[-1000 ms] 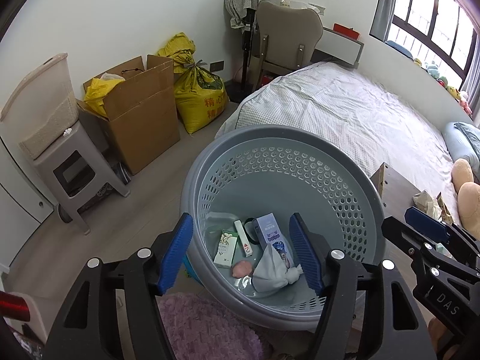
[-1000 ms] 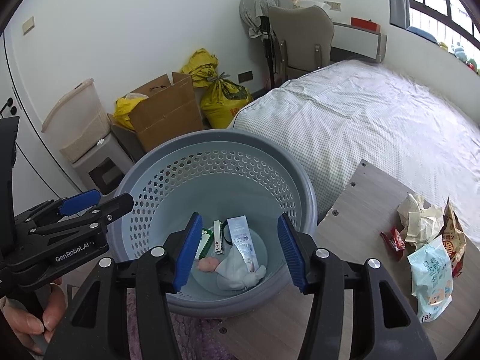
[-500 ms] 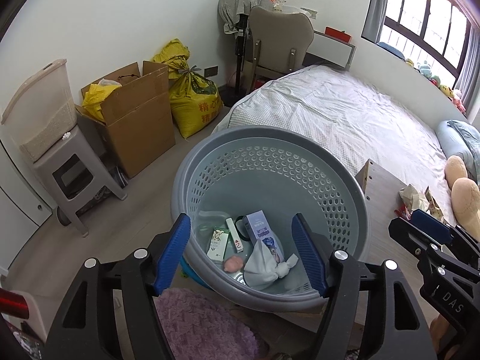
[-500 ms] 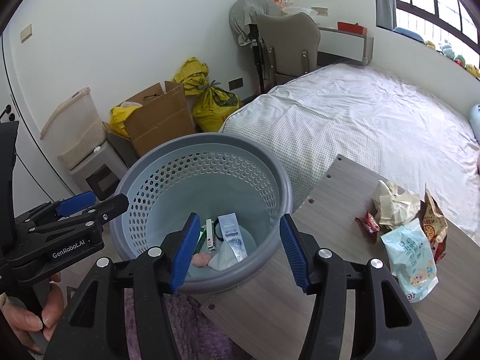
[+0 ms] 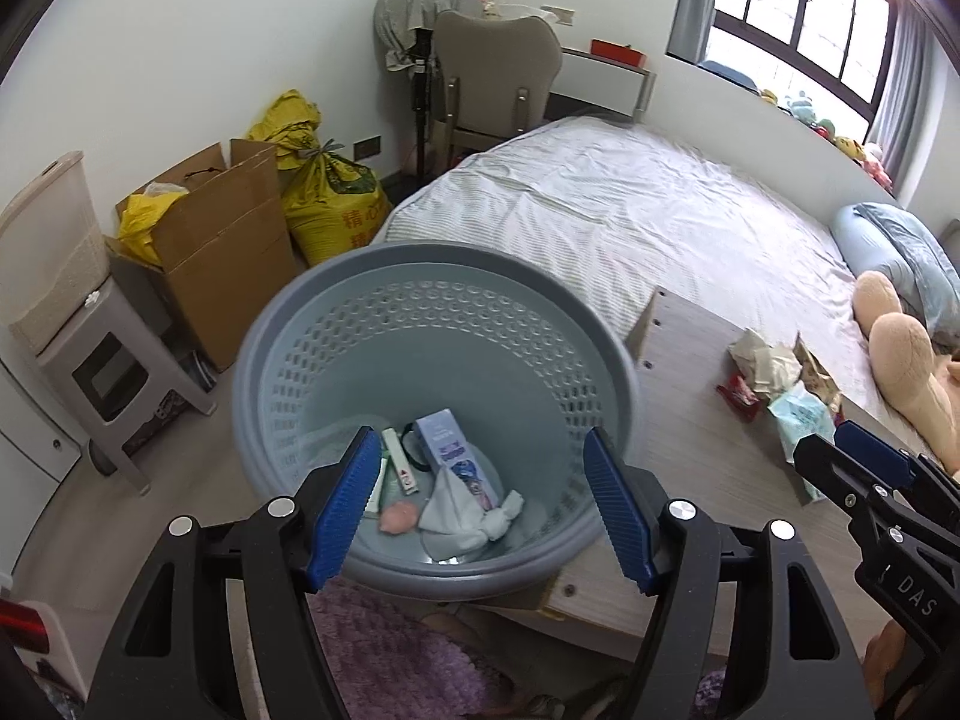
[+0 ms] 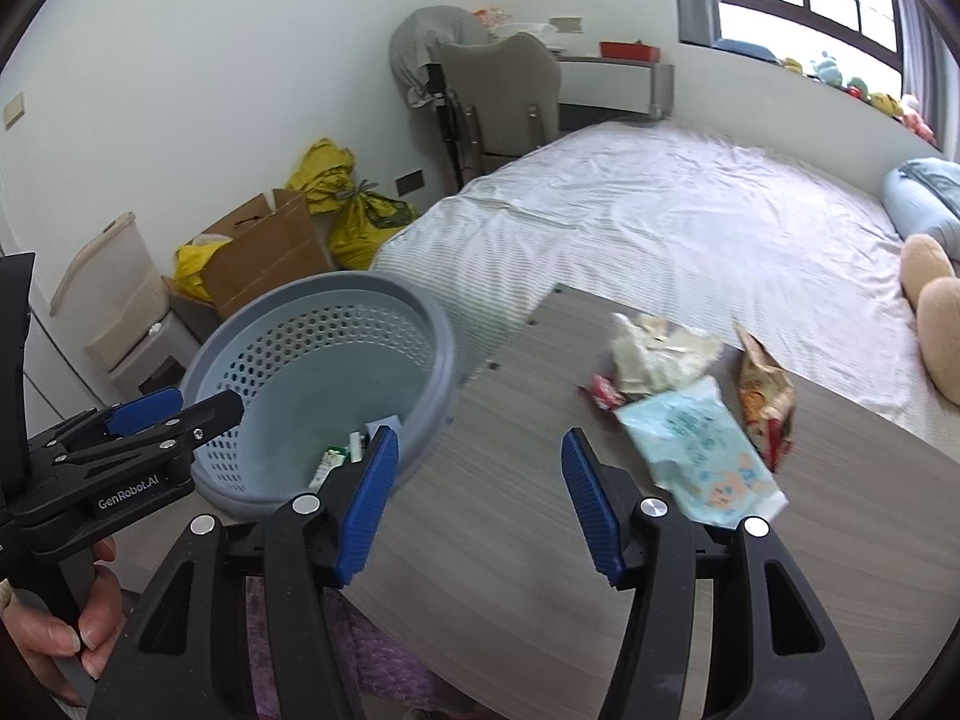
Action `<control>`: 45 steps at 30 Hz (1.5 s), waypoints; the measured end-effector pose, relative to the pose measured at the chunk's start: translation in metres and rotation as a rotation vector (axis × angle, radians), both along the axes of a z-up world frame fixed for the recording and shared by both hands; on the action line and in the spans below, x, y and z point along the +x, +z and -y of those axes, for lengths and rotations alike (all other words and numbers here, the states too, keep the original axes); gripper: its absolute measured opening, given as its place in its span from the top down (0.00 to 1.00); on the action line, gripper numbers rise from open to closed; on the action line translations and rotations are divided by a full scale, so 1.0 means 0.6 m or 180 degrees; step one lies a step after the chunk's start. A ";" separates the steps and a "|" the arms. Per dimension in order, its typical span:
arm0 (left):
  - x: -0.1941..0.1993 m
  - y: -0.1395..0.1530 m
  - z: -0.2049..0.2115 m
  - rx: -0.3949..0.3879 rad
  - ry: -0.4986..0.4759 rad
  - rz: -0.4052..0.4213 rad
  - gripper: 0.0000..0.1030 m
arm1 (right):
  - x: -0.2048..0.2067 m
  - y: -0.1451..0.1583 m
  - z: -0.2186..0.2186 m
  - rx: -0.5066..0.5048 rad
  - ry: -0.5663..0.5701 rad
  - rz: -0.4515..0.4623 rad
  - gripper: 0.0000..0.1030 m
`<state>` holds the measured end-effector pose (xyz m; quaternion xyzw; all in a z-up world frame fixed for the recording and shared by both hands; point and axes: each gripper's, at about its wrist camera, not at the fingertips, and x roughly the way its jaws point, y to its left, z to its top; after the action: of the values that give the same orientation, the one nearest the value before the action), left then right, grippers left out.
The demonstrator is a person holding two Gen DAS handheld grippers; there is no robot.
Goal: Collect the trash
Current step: 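Move both grippers from the basket back to the table, then grasp the red-white snack wrapper with the right gripper and lift it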
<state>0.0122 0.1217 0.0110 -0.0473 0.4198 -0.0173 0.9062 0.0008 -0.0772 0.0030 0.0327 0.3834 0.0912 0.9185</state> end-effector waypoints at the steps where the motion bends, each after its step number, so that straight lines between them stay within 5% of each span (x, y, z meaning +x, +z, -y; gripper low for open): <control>1: 0.000 -0.001 0.008 -0.0015 -0.0030 -0.0006 0.35 | -0.004 -0.001 0.011 0.0002 -0.0042 -0.0005 0.46; 29: -0.012 -0.028 0.284 0.0281 -0.0888 -0.0195 0.34 | -0.064 -0.050 0.300 0.0264 -0.0928 -0.0073 0.39; 45: 0.008 -0.033 0.296 0.0301 -0.0678 -0.0218 0.34 | 0.053 -0.053 0.290 0.0139 -0.0638 -0.0087 0.35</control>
<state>0.0171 -0.0561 -0.0091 0.0398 0.4535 -0.0921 0.8856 0.0329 -0.2513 -0.0286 0.0921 0.3887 0.0068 0.9167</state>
